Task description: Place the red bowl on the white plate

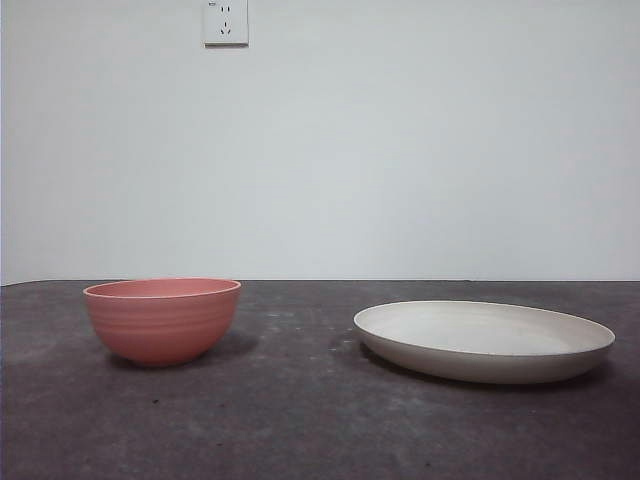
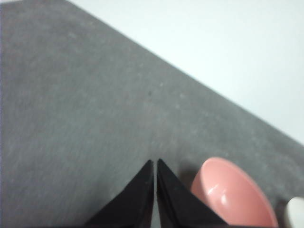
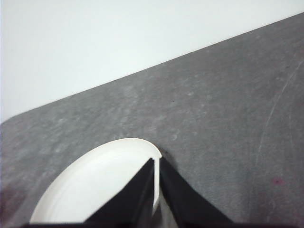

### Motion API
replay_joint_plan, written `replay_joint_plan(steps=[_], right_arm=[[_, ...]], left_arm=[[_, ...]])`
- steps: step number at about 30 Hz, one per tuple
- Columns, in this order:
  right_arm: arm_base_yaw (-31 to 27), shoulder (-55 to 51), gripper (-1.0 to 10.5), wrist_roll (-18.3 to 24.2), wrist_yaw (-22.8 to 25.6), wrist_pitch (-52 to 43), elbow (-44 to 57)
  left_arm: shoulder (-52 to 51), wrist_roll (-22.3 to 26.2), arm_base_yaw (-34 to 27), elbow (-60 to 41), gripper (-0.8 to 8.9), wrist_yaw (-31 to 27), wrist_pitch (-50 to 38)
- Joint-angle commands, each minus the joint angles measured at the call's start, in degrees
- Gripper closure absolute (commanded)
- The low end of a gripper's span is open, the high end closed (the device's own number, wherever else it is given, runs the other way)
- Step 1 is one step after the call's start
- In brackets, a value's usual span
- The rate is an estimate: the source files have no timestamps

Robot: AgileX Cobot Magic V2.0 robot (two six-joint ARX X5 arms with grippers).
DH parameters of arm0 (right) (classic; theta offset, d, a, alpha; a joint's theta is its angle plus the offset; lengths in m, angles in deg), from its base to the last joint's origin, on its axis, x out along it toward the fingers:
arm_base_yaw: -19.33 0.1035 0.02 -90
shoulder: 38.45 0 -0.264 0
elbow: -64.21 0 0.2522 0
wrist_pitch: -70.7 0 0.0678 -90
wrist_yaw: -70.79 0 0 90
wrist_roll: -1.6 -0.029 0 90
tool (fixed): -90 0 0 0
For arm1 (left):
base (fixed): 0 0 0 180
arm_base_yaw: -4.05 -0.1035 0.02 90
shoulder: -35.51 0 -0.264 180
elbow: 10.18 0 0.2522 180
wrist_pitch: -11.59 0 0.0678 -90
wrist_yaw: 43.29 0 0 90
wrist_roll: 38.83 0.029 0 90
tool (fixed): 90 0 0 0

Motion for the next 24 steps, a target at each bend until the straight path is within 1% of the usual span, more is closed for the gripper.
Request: replay_joint_plan(steps=[1, 5, 9, 12, 16, 20, 24], right_arm=[[-0.02, -0.15, 9.4, -2.08, 0.17, -0.74, -3.15], [-0.02, -0.07, 9.4, -1.90, 0.17, -0.70, -7.65], [-0.02, 1.68, 9.4, -0.92, 0.15, 1.07, -13.00], [-0.02, 4.52, 9.4, 1.66, -0.09, 5.09, -18.08], [0.00, 10.03, 9.4, 5.27, -0.66, 11.58, -25.44], [-0.02, 16.22, 9.4, 10.45, -3.61, 19.54, -33.05], [0.04, 22.05, 9.4, 15.93, -6.62, 28.35, -39.76]], left_arm=[[0.72, -1.05, -0.15, 4.24, 8.02, 0.26, 0.09], [3.21, -0.22, -0.15, 9.60, 8.02, 1.36, 1.49], [7.52, 2.40, -0.15, 15.30, 8.02, 2.91, 4.00], [11.85, 5.70, -0.15, 20.37, 8.03, 4.81, 7.39], [18.32, 11.23, -0.15, 27.26, 8.02, 9.53, 12.83], [24.15, 16.15, 0.11, 32.96, 8.02, 13.62, 18.23], [29.18, 19.30, 1.68, 37.73, 8.03, 16.57, 22.95]])
